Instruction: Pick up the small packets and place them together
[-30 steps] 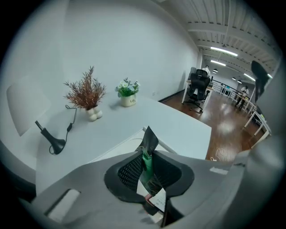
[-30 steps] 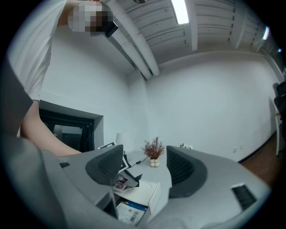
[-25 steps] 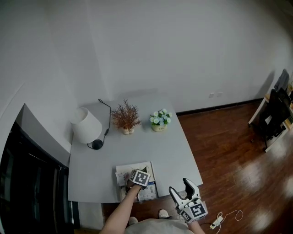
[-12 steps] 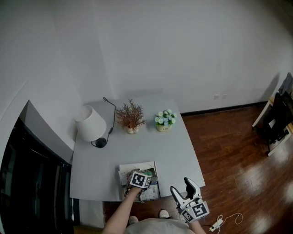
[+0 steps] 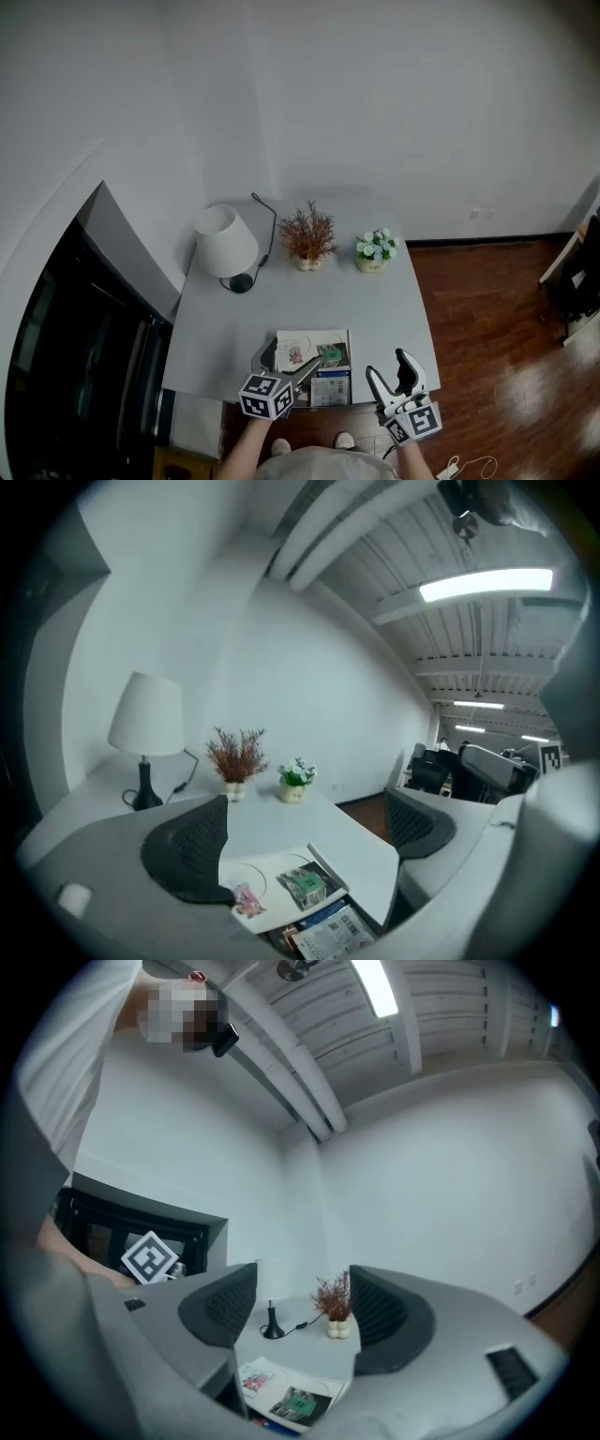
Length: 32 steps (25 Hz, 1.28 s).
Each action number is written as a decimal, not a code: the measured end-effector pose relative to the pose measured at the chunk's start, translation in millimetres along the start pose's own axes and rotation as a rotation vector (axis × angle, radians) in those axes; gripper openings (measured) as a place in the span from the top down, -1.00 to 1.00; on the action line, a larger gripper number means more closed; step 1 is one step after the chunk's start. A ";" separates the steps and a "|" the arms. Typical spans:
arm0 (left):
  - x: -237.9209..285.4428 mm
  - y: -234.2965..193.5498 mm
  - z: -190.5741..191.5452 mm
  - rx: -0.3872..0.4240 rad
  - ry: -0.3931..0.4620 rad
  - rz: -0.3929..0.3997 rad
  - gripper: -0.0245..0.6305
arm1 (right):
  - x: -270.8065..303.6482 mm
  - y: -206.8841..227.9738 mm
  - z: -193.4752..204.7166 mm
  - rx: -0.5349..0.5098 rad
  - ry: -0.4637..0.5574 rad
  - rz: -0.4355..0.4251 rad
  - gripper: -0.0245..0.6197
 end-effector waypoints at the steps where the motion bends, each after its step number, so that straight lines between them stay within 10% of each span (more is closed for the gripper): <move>1: -11.2 0.8 -5.2 0.033 0.019 -0.007 -0.66 | 1.6 -2.8 -4.4 -0.021 0.024 0.025 -0.05; 13: -124.4 -18.0 -10.1 0.192 0.183 -0.334 -0.44 | 16.2 -53.9 -10.8 -0.116 -0.006 -0.064 -0.10; 32: -146.0 -7.3 8.2 0.229 0.180 -0.289 -0.35 | 6.5 -75.8 5.2 -0.181 -0.153 -0.100 -0.08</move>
Point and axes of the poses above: the fingertips, and each gripper's own axes: x forward along the fingers, y to its right, z out of its underside, the point moved 10 cm from there along -x, backward along the fingers, and after that the axes turned 1 degree about -y, right-handed, at the moved point
